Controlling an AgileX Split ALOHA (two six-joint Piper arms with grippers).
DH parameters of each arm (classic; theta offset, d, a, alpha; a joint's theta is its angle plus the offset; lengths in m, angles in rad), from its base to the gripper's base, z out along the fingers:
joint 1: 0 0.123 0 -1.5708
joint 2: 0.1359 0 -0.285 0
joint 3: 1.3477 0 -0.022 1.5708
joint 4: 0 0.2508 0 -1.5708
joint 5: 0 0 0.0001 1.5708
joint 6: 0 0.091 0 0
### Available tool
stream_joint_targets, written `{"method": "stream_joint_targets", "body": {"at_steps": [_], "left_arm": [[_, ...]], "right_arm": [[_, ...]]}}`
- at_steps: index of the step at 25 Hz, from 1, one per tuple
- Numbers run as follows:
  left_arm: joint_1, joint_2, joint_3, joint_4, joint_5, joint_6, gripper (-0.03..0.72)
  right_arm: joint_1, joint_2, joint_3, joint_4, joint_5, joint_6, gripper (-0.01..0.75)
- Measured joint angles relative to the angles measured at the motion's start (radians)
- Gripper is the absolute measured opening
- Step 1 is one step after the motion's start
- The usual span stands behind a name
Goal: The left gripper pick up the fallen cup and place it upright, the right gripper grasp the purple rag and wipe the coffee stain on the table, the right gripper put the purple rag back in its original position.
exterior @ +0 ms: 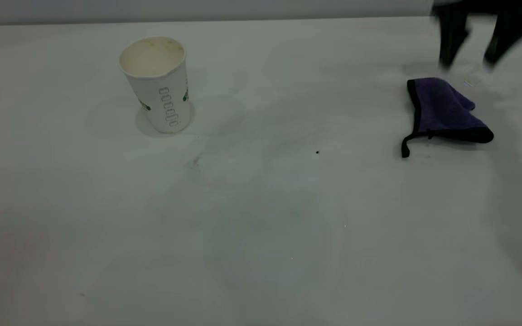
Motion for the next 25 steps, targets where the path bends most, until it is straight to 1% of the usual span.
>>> {"method": "stream_joint_targets", "body": {"at_steps": [3,7,10,14,22,25], "left_arm": [[0.000,0.000,0.000,0.000,0.000,0.000,0.476],[0.000,0.000,0.000,0.000,0.000,0.000,0.476],[0.000,0.000,0.000,0.000,0.000,0.000,0.476],[0.000,0.000,0.000,0.000,0.000,0.000,0.476],[0.000,0.000,0.000,0.000,0.000,0.000,0.476],[0.000,0.000,0.000,0.000,0.000,0.000,0.476]], "right_arm": [[0.000,-0.182,0.000,-0.011,0.131,-0.003,0.725],[0.010,-0.398,0.036,-0.025,0.167,-0.005,0.725],[0.041,-0.575,0.111,-0.040,0.178,-0.009,0.724],[0.071,-0.784,0.285,-0.041,0.185,-0.046,0.724],[0.078,-1.143,0.754,-0.036,0.192,-0.049,0.718],[0.078,-1.250,0.895,-0.036,0.193,-0.049,0.712]]}}
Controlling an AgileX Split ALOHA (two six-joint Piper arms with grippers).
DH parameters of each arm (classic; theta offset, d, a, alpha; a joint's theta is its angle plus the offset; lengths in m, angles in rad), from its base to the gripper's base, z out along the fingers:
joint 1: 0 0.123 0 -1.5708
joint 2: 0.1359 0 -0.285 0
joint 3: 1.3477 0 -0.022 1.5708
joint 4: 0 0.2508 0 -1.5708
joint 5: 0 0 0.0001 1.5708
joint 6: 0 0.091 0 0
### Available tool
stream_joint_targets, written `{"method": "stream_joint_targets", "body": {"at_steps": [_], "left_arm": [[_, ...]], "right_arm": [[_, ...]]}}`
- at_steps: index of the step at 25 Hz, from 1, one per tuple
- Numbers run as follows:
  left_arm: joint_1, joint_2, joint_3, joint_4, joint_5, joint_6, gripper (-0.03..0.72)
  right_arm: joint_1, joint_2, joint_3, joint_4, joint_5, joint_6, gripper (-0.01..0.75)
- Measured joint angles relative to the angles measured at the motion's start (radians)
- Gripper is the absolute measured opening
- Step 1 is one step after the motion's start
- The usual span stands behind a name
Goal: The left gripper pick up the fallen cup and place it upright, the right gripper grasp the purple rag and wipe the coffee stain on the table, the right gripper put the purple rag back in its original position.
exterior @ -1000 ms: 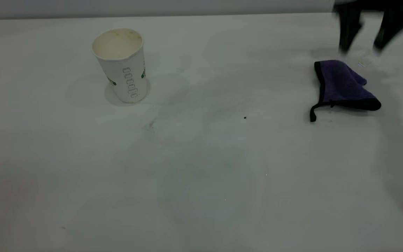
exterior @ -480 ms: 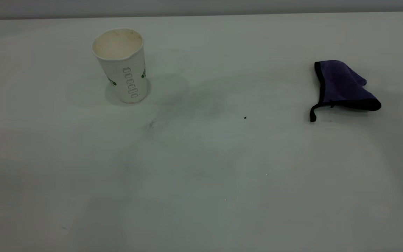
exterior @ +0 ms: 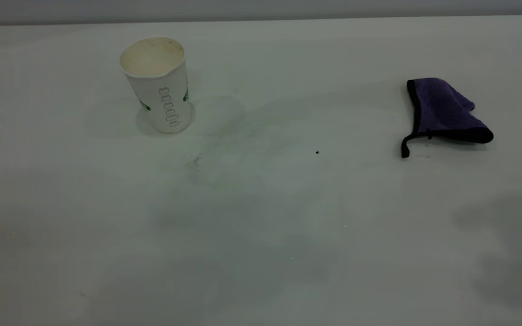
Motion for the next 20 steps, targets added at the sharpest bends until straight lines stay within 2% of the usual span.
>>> {"method": "stream_joint_targets", "body": {"at_steps": [5,11,15,20], "left_arm": [[0.000,0.000,0.000,0.000,0.000,0.000,0.476],[0.000,0.000,0.000,0.000,0.000,0.000,0.476],[0.000,0.000,0.000,0.000,0.000,0.000,0.476],[0.000,0.000,0.000,0.000,0.000,0.000,0.476]], "right_arm": [[0.000,-0.259,0.206,0.000,-0.012,0.000,0.697],[-0.025,-0.640,0.413,0.001,-0.109,0.007,0.678],[-0.058,-0.819,0.491,-0.002,-0.118,0.019,0.668],[-0.102,-0.946,0.510,-0.003,-0.112,0.028,0.658]]}}
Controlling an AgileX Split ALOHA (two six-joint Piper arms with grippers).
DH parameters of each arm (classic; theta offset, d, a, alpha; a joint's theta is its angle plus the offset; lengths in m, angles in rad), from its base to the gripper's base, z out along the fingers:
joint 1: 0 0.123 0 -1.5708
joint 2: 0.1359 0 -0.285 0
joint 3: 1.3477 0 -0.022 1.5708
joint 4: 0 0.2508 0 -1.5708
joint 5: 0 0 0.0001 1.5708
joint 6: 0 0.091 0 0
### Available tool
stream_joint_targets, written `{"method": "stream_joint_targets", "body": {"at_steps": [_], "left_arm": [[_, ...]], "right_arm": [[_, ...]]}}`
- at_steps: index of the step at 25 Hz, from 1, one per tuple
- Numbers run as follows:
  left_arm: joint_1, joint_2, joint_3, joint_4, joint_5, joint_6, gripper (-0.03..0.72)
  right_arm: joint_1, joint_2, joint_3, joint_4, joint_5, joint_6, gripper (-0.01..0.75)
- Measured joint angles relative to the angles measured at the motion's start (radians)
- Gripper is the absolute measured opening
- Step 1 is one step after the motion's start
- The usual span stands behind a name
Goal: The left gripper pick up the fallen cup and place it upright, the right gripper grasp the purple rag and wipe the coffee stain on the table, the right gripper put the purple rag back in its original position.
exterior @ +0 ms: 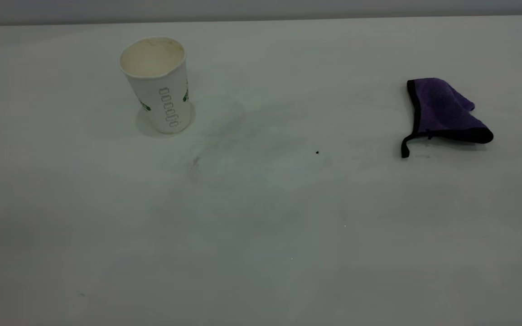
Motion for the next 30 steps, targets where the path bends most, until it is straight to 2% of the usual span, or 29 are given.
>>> {"method": "stream_joint_targets", "body": {"at_steps": [5,21,25,30], "left_arm": [[0.000,0.000,0.000,0.000,0.000,0.000,0.476],[0.000,0.000,0.000,0.000,0.000,0.000,0.476],[0.000,0.000,0.000,0.000,0.000,0.000,0.476],[0.000,0.000,0.000,0.000,0.000,0.000,0.476]], "right_arm": [[-0.033,-0.075,0.000,-0.003,0.001,0.019,0.655],[-0.033,-0.193,0.000,-0.003,0.010,0.025,0.638],[-0.033,-0.193,0.000,-0.003,0.010,0.025,0.608],[-0.033,-0.193,0.000,-0.002,0.011,0.025,0.528]]}}
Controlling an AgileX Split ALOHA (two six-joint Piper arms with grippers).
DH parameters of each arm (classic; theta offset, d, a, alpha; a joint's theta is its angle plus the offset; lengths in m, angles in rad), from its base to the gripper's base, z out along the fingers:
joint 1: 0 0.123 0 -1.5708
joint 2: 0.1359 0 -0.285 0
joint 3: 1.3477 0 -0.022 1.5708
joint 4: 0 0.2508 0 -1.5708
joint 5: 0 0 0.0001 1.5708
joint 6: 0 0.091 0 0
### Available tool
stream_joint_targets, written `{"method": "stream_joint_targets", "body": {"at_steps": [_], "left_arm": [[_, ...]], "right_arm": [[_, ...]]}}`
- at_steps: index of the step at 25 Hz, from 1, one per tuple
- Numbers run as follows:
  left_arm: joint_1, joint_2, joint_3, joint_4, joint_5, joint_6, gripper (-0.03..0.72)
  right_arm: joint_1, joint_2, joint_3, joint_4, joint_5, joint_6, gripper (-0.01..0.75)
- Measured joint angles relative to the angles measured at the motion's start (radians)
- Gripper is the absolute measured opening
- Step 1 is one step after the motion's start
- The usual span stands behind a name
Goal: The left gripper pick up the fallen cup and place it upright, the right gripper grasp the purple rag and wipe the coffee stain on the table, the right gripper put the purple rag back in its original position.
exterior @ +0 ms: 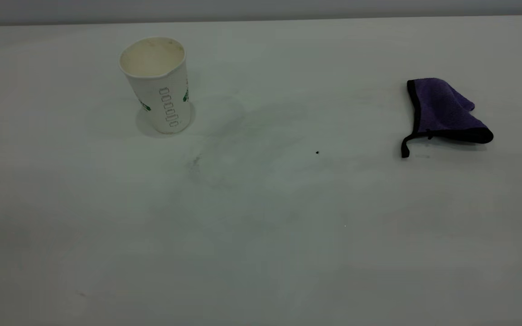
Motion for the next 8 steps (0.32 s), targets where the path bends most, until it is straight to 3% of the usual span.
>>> {"method": "stream_joint_targets", "body": {"at_steps": [8], "left_arm": [[0.000,0.000,0.000,0.000,0.000,0.000,0.476]], "right_arm": [[0.000,0.000,0.000,0.000,0.000,0.000,0.394]]}}
